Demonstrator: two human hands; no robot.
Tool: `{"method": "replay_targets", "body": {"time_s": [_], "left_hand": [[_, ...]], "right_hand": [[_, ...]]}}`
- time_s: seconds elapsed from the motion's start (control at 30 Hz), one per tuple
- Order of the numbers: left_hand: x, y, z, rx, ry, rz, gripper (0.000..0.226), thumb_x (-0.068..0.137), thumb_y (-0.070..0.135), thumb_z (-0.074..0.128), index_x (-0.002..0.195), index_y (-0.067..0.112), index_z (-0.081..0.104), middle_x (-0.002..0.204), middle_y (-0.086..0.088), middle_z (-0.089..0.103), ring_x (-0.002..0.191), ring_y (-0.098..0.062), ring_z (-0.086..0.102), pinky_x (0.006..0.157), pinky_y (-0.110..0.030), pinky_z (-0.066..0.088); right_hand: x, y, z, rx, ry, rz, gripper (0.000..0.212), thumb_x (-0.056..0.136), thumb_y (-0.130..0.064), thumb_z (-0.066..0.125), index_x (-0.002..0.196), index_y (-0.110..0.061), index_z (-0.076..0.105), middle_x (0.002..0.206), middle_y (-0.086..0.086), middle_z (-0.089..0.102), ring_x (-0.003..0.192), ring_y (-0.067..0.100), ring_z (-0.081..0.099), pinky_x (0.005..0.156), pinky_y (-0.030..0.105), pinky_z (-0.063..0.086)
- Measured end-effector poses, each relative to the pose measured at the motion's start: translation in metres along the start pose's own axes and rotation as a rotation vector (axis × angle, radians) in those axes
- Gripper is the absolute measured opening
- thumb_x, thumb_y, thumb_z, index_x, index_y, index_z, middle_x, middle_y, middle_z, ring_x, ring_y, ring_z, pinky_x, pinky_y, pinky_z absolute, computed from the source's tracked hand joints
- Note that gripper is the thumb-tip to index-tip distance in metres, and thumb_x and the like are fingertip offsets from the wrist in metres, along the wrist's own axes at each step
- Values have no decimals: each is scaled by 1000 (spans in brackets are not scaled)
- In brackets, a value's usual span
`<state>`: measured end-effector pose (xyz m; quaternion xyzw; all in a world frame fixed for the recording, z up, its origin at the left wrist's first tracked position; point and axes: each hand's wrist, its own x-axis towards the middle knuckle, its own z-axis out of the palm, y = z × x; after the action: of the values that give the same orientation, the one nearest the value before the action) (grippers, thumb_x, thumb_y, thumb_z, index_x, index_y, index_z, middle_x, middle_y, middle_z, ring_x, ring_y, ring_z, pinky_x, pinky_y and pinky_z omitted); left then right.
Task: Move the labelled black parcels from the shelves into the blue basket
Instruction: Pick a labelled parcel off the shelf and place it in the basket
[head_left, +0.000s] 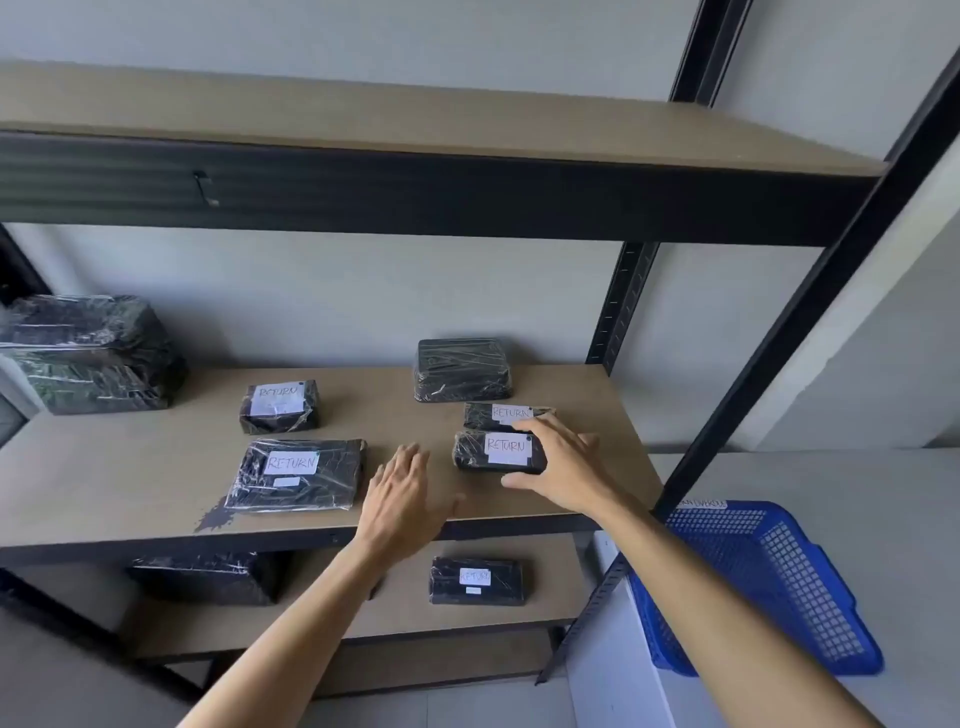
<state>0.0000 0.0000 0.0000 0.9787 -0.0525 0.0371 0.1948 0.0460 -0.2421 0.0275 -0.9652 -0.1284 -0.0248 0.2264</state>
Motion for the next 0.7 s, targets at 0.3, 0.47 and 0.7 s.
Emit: {"method": "replay_targets", "body": {"time_s": [0.3, 0.47, 0.7], "left_hand": [[-8, -7, 25, 122, 93, 93, 101, 80, 84, 21, 148, 9, 30, 159, -2, 20, 148, -14, 4, 121, -44, 4], [-10, -4, 26, 163, 113, 80, 100, 80, 84, 20, 147, 11, 32, 158, -1, 25, 148, -14, 7, 120, -44, 7], [-8, -3, 25, 128, 92, 69, 99, 78, 86, 24, 146, 15, 34, 158, 1, 27, 148, -14, 9, 120, -45, 6]], "right_hand": [[3, 9, 14, 4, 50, 23, 63, 76, -50, 76, 132, -42, 50, 126, -17, 53, 120, 8, 48, 93, 42, 28], [-1, 6, 18, 10, 78, 18, 60, 76, -46, 79, 130, -41, 51, 126, -14, 52, 121, 11, 45, 90, 40, 25], [-14, 4, 25, 94, 162, 40, 67, 68, -42, 85, 127, -32, 55, 121, -7, 53, 115, 17, 48, 96, 48, 40]]}}
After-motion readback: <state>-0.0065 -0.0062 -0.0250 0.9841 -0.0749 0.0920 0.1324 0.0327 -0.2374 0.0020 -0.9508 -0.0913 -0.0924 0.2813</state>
